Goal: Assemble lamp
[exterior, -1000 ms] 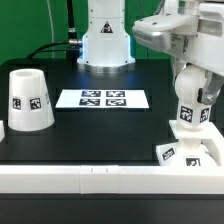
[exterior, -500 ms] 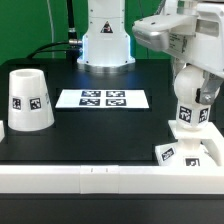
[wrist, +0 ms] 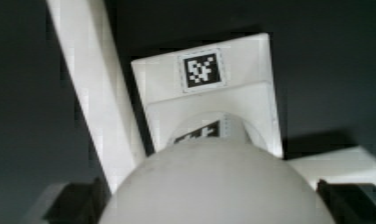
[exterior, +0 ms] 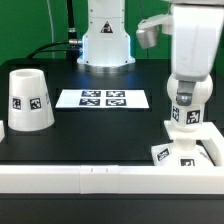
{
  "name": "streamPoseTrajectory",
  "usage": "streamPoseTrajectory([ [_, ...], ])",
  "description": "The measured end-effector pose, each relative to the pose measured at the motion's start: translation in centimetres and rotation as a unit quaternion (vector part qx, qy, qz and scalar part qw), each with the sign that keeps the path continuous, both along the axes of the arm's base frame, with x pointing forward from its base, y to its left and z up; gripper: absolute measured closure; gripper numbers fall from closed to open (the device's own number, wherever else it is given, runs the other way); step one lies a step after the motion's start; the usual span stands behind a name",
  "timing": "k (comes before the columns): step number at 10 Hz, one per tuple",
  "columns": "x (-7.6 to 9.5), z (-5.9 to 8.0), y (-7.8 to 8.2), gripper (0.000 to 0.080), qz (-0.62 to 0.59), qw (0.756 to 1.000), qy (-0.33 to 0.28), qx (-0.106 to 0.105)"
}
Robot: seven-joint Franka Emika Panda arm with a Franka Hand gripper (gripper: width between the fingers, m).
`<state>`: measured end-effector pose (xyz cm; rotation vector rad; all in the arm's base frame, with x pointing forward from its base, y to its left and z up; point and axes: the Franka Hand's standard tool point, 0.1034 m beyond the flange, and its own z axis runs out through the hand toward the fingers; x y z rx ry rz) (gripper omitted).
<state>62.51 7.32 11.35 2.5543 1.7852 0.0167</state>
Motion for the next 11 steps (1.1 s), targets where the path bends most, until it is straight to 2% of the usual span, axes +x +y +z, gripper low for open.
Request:
streamPoseTrajectory([
  [2, 0.1, 0.0, 0.1, 0.0223, -0.077, 0.997, -0.004, 0.005],
  [5, -0.1, 0.0, 0.5, 0.0223, -0.236, 0.972, -0.002, 0.011],
  [7, 0.1, 0.0, 1.3, 0.0223, -0.256, 0.967, -0.001, 0.002],
  [11, 0.2, 0.0, 1.3, 0.0223, -0.38, 0.925, -0.003, 0.008],
])
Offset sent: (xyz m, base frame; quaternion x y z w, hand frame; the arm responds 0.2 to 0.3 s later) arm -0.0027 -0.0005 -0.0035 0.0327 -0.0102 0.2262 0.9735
